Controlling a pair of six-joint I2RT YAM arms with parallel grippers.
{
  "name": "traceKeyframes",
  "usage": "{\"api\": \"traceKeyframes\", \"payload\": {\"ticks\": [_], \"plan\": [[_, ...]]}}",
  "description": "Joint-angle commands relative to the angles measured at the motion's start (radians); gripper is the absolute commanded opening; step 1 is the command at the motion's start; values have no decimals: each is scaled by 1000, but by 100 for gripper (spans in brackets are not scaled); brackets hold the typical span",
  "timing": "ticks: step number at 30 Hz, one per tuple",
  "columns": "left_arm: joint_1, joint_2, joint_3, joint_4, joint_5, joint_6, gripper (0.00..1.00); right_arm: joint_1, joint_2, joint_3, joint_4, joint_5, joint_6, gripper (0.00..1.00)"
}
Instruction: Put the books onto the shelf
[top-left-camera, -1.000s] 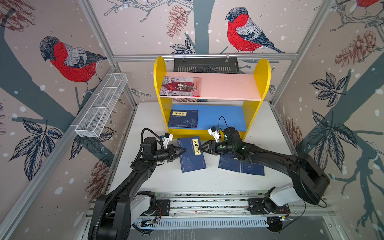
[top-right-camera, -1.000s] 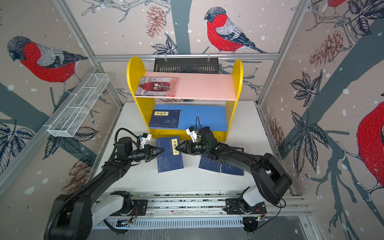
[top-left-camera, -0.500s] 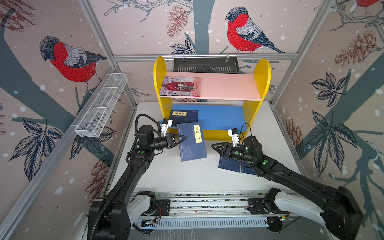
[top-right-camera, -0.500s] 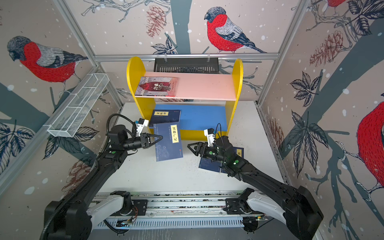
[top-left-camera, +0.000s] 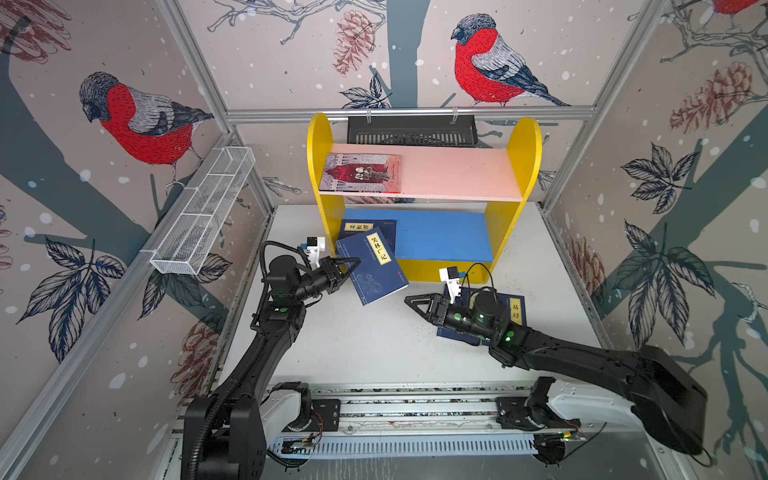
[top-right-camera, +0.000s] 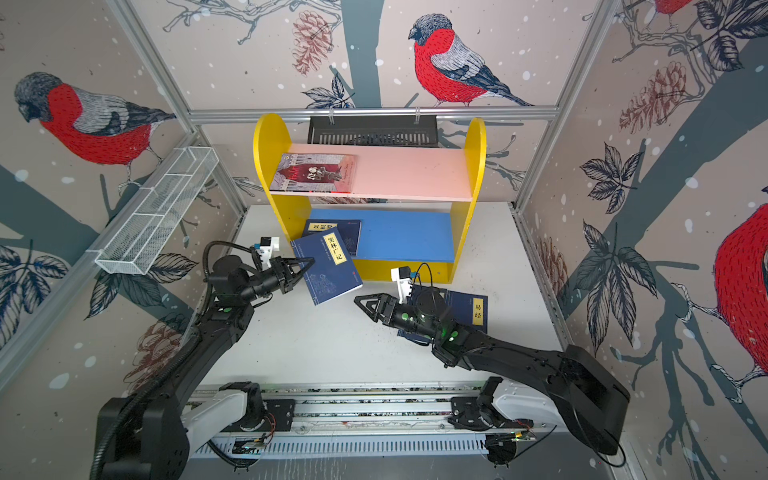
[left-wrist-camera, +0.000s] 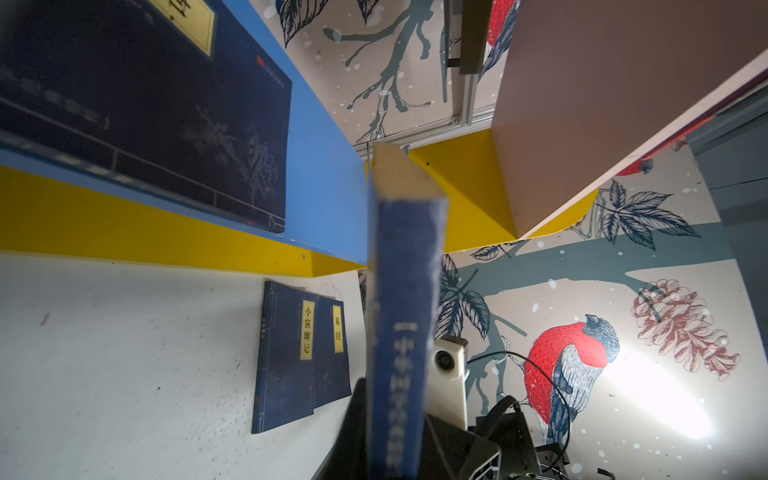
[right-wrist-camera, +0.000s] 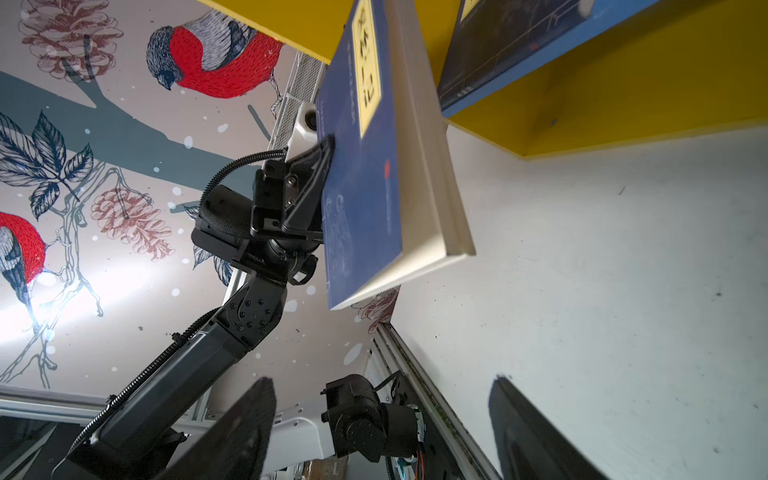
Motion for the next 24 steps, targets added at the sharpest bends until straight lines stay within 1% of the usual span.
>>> {"api": "traceKeyframes", "payload": {"ticks": [1,6,13,17,19,24], "plan": [[3,-5,-11,175,-15,-102,0,25,83,32,199,26,44,82],[4,-9,-25,181,-25,-102,0,43,179,76,320,25,67,82],[4,-17,-57,249,-35,-169,0,43,270,149,336,44,78,82],[3,-19,-64,269,-36,-190,0,41,325,180,347,56,87,80],[2,-23,-69,267,-35,-191,0,42,348,188,375,62,91,75],[-2,-36,-107,254,-40,-191,0,36,386,201,430,77,96,53]]}}
